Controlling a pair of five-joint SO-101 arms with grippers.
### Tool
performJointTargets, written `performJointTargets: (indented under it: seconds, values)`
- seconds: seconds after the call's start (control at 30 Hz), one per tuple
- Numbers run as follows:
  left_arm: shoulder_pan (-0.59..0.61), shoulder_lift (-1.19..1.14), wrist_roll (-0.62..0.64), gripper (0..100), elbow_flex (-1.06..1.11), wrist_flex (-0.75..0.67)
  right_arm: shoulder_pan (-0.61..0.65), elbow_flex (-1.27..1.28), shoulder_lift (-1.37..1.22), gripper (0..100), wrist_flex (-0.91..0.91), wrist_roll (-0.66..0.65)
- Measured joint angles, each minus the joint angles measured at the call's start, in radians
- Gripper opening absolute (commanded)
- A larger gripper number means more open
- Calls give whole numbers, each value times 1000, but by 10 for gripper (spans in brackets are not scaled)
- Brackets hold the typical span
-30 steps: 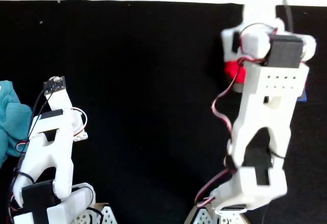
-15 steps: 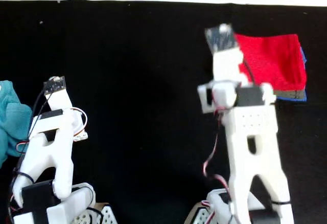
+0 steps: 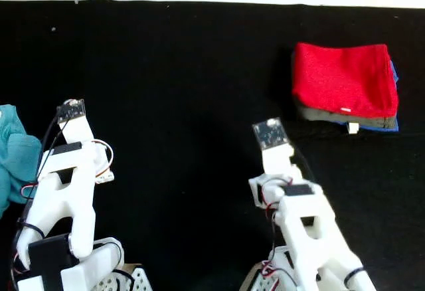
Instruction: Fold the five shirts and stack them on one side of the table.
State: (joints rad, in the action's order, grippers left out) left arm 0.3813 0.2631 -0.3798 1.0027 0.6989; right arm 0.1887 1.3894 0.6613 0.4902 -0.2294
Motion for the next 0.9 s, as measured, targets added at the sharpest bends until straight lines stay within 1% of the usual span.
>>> performJointTargets:
  seconds: [0.2,0.27,0.37,0.43,0.47,0.53,0.6,0.7,0.8,0.9]
  values:
    - [3,-2,0,14,-23,18,-2,38,14,146,-41,0]
    - [25,-5,0,43,-77,95,-2,38,14,146,-41,0]
    - [80,-12,-2,160,-222,287,-2,38,14,146,-41,0]
    - [132,-12,-34,235,-321,404,-2,38,14,146,-41,0]
    - [158,-12,-63,249,-362,454,-2,38,14,146,-41,0]
    - [218,-12,-127,239,-414,496,-2,38,14,146,-41,0]
    - [279,-12,-201,235,-428,506,-2,38,14,146,-41,0]
    - [356,-25,-295,235,-430,459,-2,38,14,146,-41,0]
    - [407,-91,-336,235,-430,374,-2,38,14,146,-41,0]
    - [437,-216,-344,234,-433,288,-2,38,14,146,-41,0]
